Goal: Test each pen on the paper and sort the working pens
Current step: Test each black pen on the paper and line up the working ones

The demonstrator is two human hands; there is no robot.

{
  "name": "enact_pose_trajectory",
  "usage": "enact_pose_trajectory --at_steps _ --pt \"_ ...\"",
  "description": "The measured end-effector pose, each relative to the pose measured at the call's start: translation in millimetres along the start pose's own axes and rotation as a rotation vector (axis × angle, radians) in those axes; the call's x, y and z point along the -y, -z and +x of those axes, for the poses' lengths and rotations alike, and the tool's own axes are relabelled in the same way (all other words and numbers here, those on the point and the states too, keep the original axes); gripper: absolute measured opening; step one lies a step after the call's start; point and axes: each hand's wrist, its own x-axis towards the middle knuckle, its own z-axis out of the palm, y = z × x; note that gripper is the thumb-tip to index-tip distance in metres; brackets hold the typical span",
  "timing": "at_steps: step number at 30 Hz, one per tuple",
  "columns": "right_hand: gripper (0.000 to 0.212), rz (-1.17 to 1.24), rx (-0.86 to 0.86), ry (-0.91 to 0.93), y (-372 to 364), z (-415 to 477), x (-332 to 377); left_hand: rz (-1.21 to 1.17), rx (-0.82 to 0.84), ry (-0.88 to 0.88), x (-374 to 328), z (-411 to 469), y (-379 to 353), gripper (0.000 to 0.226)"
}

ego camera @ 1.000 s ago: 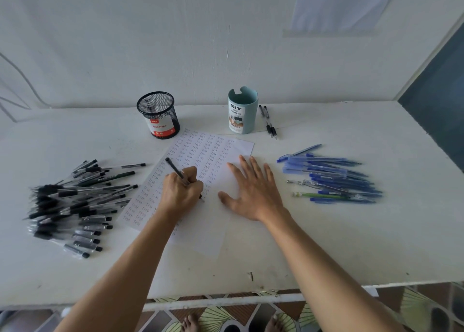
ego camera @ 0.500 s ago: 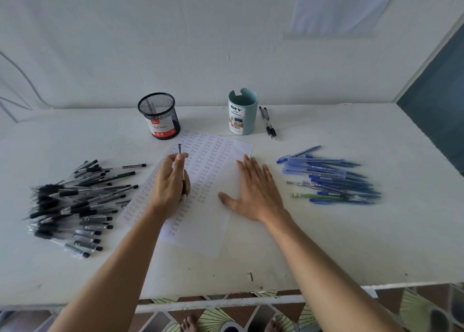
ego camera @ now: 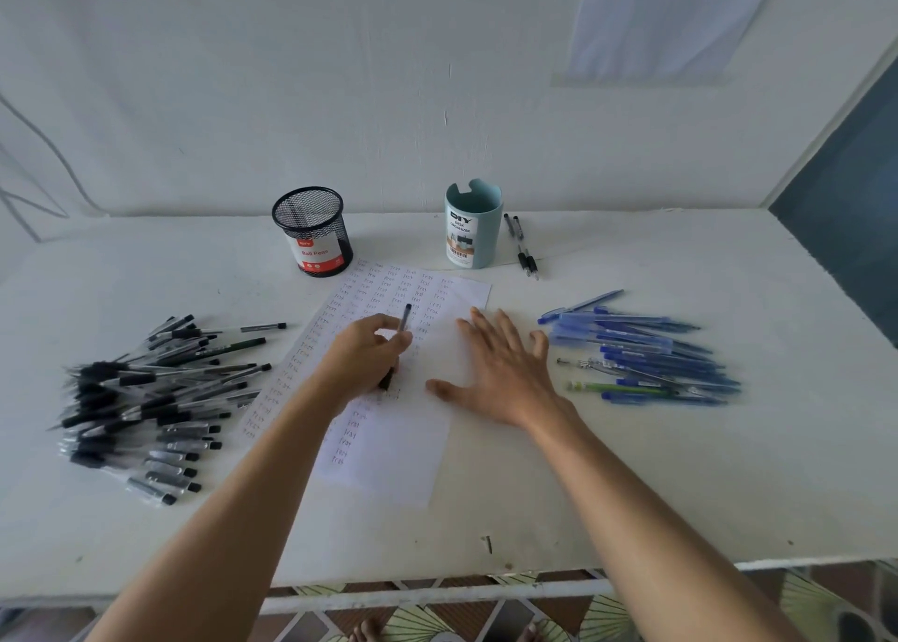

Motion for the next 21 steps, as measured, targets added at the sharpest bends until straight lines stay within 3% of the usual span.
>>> enact_pose_trajectory --at_steps 6,10,14,16,18,21 --pt "0.098 0.012 0.058 0.032 10 3 -6 0.328 -0.095 -0.077 -21 24 -20 0.042" --pt "0.082 0.062 0.062 0.033 16 4 -7 0.309 -0.095 -0.097 -29 34 -27 0.042" --pt "0.05 0.274 -0.078 -0.07 15 12 -1 0.3 -0.271 -0.214 -23 35 -20 0.028" --pt "0.041 0.363 -0.203 -0.161 12 17 6 0.486 -0.339 -0.229 -13 42 -18 0.036" --pt "0.045 0.356 -0.297 -0.238 9 23 14 0.694 -0.253 -0.162 -5 46 -17 0.049" --pt "0.055 0.217 -0.31 -0.278 8 30 23 0.791 -0.128 -0.129 2 47 -19 0.059"
